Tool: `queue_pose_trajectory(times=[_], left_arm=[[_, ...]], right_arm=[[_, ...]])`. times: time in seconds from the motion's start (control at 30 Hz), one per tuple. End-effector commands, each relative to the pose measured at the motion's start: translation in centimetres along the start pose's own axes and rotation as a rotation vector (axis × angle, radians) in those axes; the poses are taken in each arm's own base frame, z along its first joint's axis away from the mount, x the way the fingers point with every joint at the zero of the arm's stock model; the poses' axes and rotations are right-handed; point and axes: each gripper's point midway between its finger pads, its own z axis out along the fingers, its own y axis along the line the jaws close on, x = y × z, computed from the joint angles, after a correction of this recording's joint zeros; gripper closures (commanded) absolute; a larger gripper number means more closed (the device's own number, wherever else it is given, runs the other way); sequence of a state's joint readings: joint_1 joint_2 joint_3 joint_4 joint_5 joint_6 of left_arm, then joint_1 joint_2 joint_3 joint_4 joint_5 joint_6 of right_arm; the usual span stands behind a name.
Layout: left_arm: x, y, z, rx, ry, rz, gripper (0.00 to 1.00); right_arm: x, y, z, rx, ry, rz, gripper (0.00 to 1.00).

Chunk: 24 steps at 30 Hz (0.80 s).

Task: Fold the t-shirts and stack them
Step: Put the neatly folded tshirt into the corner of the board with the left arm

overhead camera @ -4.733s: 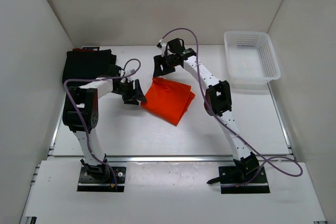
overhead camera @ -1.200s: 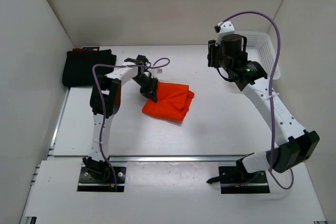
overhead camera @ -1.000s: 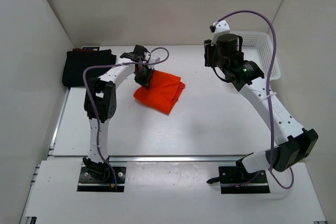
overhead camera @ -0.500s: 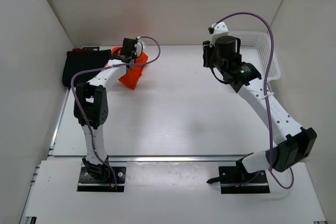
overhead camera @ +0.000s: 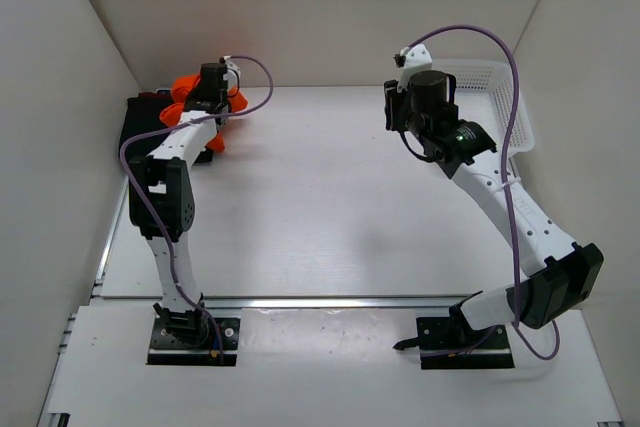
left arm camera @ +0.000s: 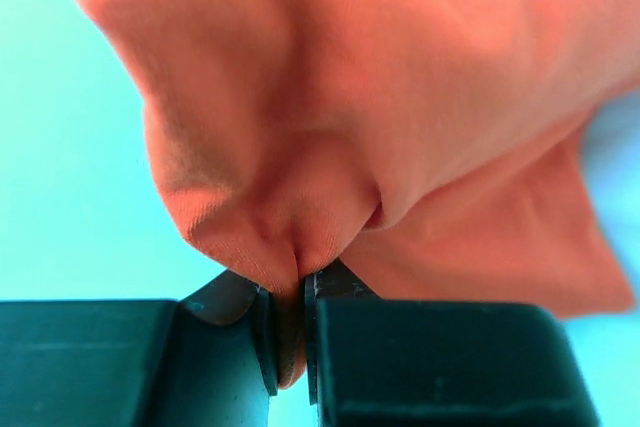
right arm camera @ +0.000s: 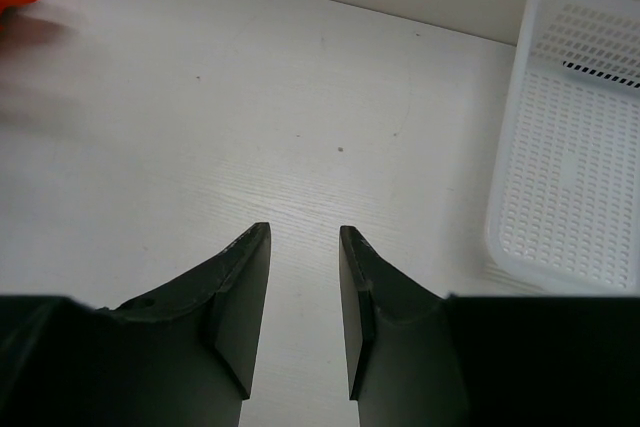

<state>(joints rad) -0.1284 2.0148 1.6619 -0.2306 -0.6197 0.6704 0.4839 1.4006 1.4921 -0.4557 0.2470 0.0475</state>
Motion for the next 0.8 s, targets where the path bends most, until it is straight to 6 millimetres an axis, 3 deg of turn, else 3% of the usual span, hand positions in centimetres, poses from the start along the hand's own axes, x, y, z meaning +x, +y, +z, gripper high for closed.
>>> queue_pose_trajectory(times=[0.0,0.13,0.37,0.4,0.43,0.57,0.77], left_arm=[[1.7,3.1,1.4,-0.066,0.048,-0.077,1.0],[3.5,3.3,3.2,-0.046,0.099,-0.117,1.0],[4.4,3.5,3.5,-0.047,0.112,-0.142,1.0],[3.9,4.0,3.4,-0.057,0.1,-0.159,1.0],[5.2,4.8,4.0,-0.063,0.126,-0.17,1.0],[5.9,6.6,4.8,-0.079,0.142,-0.19,1.0],[7.3,6.5,6.3,-0.089,0.177,-0.159,1.0]], right_arm=[[-2.7,0.0,-1.2,-0.001,-0.089,0.003,0.69],[-2.8,0.2,-1.1,-0.008,-0.085,0.001,0.69],[-3.2,0.7,-0.8,-0.02,-0.089,-0.001,0.68],[-2.9,0.5,-0.7,-0.015,-0.077,-0.004,0.68],[-3.3,0.7,-0.7,-0.02,-0.089,-0.001,0.68],[-2.8,0.9,-0.5,-0.025,-0.071,-0.01,0.68],[-3.0,0.9,-0.3,-0.032,-0.075,-0.013,0.68]])
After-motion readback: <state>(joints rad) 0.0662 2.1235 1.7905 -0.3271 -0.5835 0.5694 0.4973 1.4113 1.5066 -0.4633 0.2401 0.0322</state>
